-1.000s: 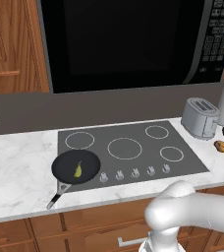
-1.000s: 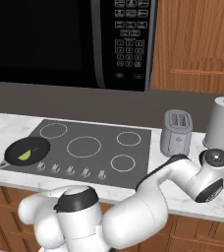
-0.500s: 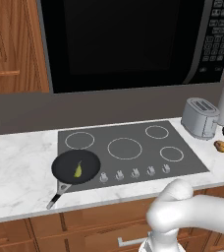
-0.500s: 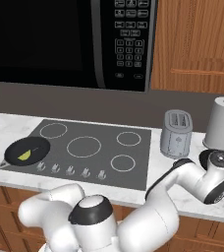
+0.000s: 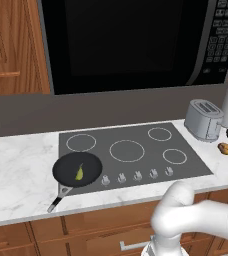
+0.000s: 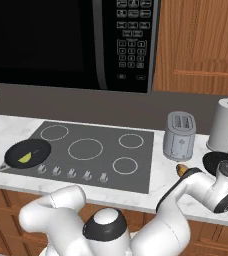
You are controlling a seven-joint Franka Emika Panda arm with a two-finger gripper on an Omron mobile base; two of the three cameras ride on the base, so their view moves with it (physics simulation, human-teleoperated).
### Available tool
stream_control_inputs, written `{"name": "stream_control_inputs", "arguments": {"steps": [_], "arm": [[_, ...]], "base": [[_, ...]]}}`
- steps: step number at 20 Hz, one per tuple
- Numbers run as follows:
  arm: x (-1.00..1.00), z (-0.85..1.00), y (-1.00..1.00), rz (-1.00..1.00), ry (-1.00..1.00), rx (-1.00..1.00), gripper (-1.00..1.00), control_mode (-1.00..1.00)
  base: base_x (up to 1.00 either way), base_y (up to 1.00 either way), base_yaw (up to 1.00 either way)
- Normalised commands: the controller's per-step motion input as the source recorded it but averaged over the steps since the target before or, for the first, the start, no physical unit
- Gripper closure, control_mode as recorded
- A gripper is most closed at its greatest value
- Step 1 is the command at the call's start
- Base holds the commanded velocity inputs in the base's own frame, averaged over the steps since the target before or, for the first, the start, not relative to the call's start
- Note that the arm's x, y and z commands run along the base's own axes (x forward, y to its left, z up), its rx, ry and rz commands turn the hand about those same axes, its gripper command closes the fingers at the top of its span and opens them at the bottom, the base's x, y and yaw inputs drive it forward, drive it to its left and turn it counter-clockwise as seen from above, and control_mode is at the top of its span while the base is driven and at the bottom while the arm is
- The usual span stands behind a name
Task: Place both pans onto different burners. Then place the lemon wedge and the chicken drumstick on different pans.
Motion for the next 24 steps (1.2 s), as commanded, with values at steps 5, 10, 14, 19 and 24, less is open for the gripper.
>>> {"name": "stream_control_inputs", "arguments": {"steps": [5,10,14,19,24], "arm": [[0.16,-0.18,-0.18,0.00,0.00,0.00,-1.00,-1.00],[0.15,-0.13,-0.21,0.00,0.00,0.00,-1.00,-1.00],[0.17,-0.15,-0.23,0.00,0.00,0.00,-1.00,-1.00],[0.24,-0.21,-0.21,0.00,0.02,0.00,-1.00,-1.00],[0.27,-0.19,-0.14,0.00,0.03,0.00,1.00,-1.00]], "base": [[0.00,0.00,0.00],[0.00,0.00,0.00],[0.00,0.00,0.00],[0.00,0.00,0.00],[0.00,0.00,0.00]]}}
